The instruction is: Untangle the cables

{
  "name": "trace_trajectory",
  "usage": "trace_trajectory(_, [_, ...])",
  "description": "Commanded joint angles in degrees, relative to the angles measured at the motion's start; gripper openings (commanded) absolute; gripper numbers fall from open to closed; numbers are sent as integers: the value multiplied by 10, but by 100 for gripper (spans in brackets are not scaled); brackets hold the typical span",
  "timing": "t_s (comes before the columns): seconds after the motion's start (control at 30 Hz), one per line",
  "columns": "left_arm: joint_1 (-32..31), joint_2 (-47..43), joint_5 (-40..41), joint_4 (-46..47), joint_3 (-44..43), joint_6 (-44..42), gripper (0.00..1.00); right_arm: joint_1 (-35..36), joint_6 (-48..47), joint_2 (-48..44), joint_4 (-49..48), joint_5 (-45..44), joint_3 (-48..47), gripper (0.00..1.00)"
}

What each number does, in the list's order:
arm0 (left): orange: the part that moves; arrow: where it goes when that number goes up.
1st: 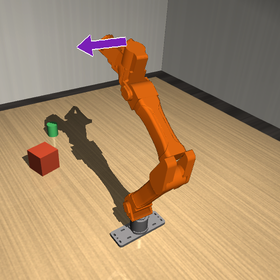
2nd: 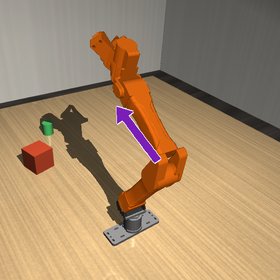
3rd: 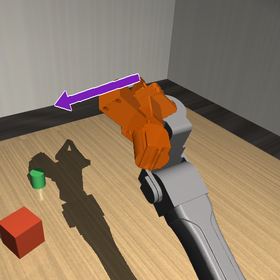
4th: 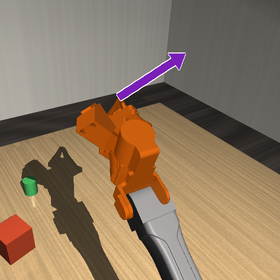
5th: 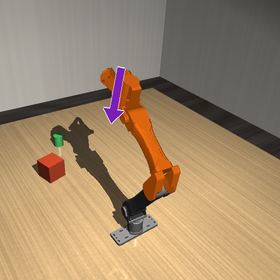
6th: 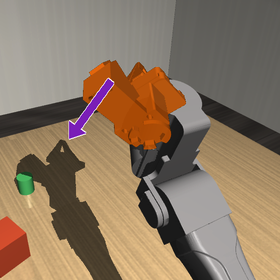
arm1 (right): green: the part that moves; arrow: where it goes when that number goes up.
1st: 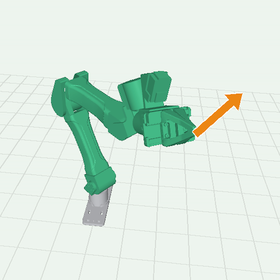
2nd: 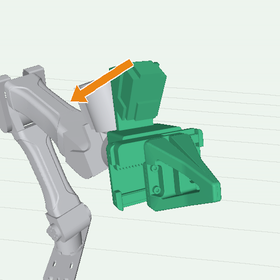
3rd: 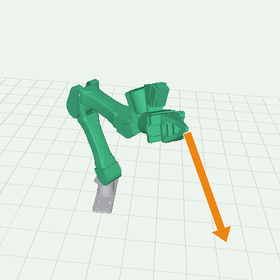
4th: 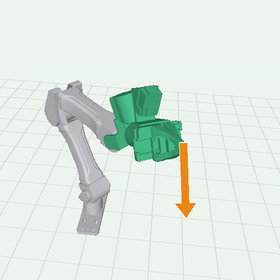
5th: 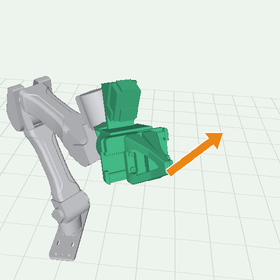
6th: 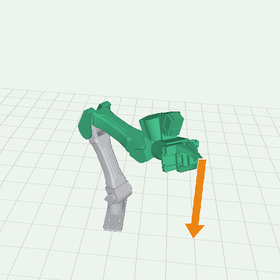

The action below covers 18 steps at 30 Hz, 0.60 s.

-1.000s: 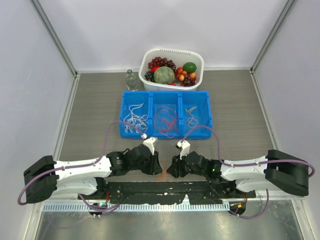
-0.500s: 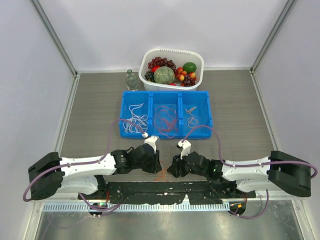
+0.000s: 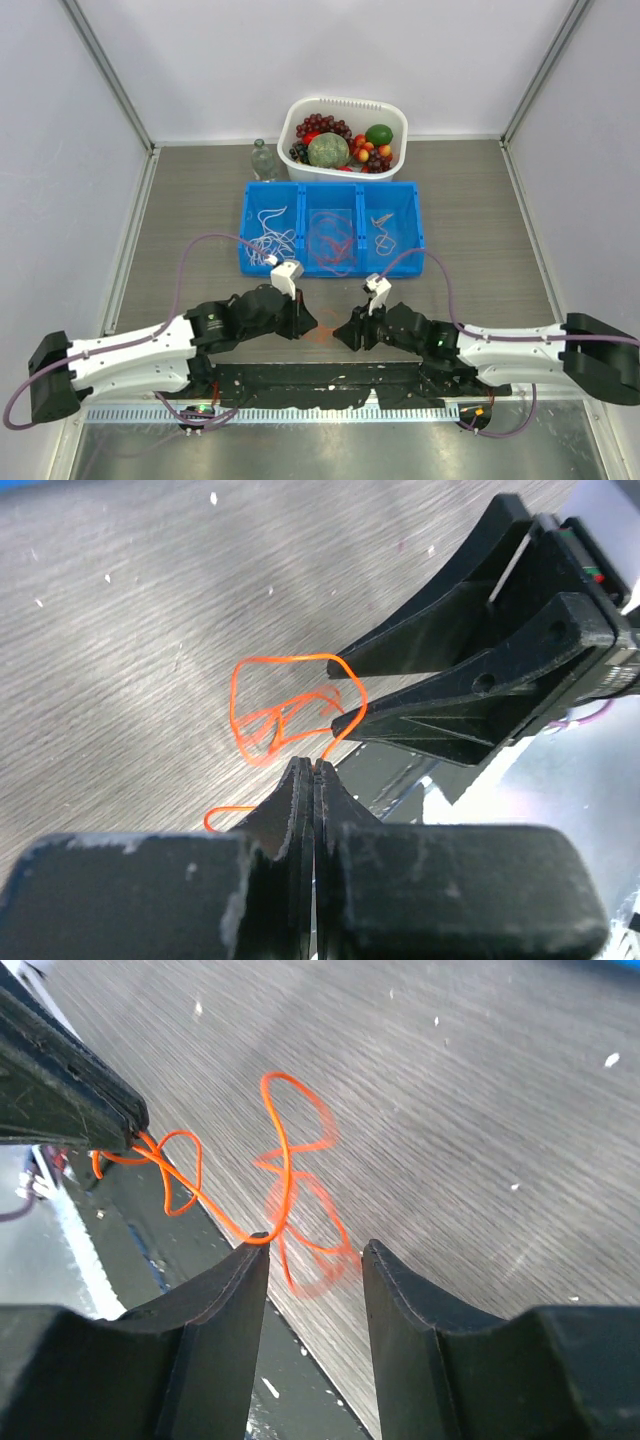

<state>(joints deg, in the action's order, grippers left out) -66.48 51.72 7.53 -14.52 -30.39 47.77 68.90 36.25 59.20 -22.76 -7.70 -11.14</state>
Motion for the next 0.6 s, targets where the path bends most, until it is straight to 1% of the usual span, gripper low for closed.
trace_trajectory(0.0, [-2, -59, 30, -7, -21, -12, 0, 4, -16, -73, -48, -32, 20, 48])
trace_trajectory(0.07, [-2, -77, 33, -11, -26, -14, 0, 4, -26, -103, -46, -37, 25, 49])
trace_trajectory(0.23, [-1, -86, 31, -28, -49, -25, 0, 4, -46, -141, -62, -22, 38, 56])
trace_trajectory(0.37, [-1, -81, 31, -34, -63, -29, 0, 4, -57, -126, -69, -6, 30, 58])
trace_trajectory(0.57, [-2, -91, 28, -38, -75, -24, 0, 4, -52, -93, -79, -26, 23, 58])
